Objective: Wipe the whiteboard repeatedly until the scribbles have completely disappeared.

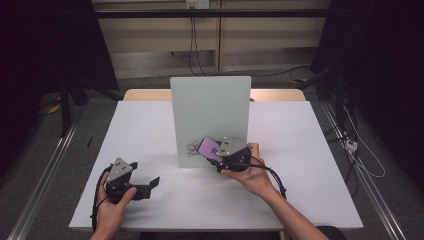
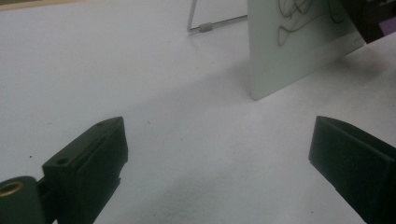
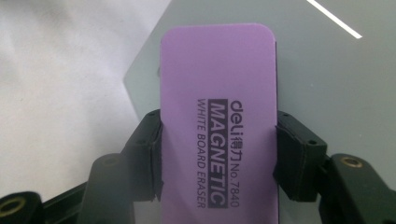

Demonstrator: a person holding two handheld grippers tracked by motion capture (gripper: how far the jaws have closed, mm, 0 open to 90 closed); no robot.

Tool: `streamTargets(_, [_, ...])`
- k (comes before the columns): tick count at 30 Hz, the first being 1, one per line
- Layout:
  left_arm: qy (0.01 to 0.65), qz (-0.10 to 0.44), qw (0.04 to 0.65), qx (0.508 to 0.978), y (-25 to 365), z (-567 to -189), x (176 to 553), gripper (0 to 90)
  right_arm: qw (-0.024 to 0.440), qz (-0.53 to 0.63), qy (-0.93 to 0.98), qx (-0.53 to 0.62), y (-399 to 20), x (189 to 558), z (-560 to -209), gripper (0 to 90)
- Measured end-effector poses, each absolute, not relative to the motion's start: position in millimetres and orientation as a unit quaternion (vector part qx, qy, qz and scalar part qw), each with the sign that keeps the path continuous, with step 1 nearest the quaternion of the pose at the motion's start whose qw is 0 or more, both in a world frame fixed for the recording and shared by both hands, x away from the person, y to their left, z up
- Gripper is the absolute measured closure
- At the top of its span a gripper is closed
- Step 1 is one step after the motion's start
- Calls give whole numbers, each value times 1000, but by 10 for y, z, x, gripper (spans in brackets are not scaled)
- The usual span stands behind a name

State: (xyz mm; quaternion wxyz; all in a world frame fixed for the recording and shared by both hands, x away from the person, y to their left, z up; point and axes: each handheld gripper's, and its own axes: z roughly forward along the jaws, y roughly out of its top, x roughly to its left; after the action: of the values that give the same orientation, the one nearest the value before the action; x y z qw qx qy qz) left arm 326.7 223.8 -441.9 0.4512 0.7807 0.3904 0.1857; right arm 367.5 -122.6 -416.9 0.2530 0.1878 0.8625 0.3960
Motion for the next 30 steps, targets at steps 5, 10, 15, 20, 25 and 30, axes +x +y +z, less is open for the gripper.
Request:
streamTargets(5, [390,186,452,781,2239,-4418,3265,46,240,390,871,179,-1132,3660,-4252,418])
streamTargets(10, [390,184,452,781,2238,-4421,3264,46,237,388,873,176,-1111,3655,-4272,419])
streamTargets(15, [392,185,452,780,2250,-4418,3259,46,251,394,862,195,-1191,3675,-4160,419])
streamTargets(20, [390,186,452,780,2252,-4415,3258,46,270,401,848,218,-1317,3704,-4031,419])
streamTargets(25, [392,184,457,777,2241,-4424,3261,46,284,409,837,228,-1411,3722,-3929,419])
streamTargets(30, [392,184,453,779,2243,-4423,3261,46,294,412,832,228,-1425,3718,-3925,418])
